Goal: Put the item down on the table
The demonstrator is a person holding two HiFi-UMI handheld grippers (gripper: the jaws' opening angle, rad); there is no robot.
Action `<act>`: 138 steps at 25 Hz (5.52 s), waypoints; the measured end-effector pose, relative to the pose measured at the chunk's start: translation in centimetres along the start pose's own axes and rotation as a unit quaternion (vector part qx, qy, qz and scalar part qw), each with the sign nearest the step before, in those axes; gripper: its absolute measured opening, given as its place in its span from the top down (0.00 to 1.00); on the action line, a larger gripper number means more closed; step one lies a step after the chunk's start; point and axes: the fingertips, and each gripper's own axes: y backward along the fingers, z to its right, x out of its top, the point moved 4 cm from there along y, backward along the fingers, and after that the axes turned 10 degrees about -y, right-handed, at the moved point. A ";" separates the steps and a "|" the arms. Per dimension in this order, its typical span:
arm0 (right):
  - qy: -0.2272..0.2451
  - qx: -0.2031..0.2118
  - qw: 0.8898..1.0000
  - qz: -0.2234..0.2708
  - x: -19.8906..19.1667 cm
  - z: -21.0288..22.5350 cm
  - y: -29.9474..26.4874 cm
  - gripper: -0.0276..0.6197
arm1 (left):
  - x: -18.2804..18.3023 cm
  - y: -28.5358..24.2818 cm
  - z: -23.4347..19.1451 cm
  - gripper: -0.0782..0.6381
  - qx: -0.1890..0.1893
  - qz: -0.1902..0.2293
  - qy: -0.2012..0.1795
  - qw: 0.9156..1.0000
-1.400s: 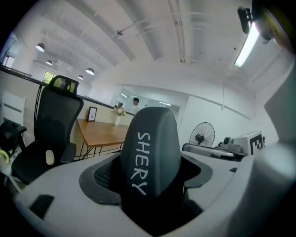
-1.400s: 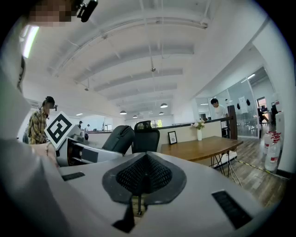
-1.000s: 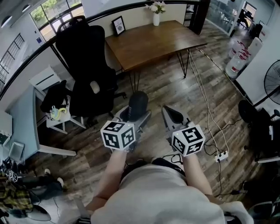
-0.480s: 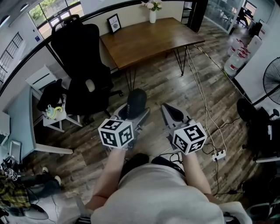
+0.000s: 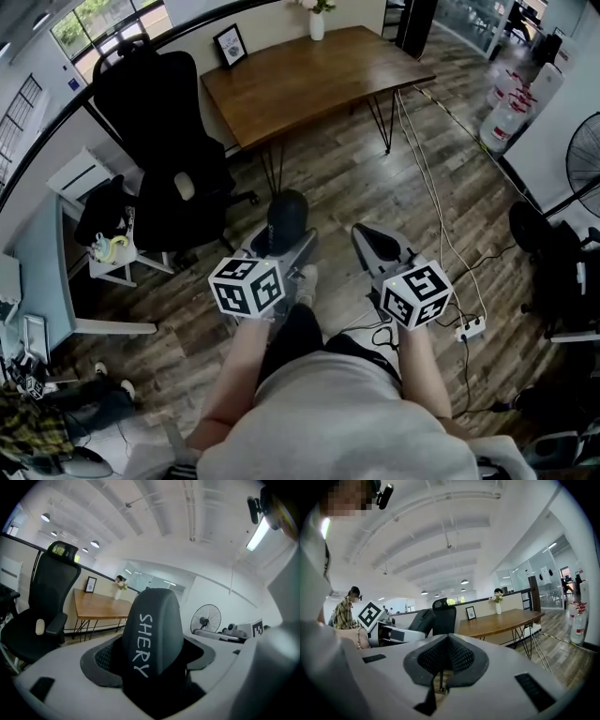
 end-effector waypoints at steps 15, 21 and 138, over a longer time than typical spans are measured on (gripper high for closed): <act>0.007 -0.018 1.000 0.009 5.4 8.6 -11.7 0.94 | 6.1 -12.9 -8.6 0.36 -0.041 -0.009 0.001 0.999; 0.017 -0.030 0.999 0.016 8.6 12.8 -17.1 0.94 | 10.1 -18.4 -12.3 0.36 -0.062 -0.002 -0.012 0.998; 0.025 0.201 0.961 -0.188 24.4 58.7 -60.2 0.94 | 22.1 -66.1 -38.6 0.36 0.170 -0.104 0.035 0.979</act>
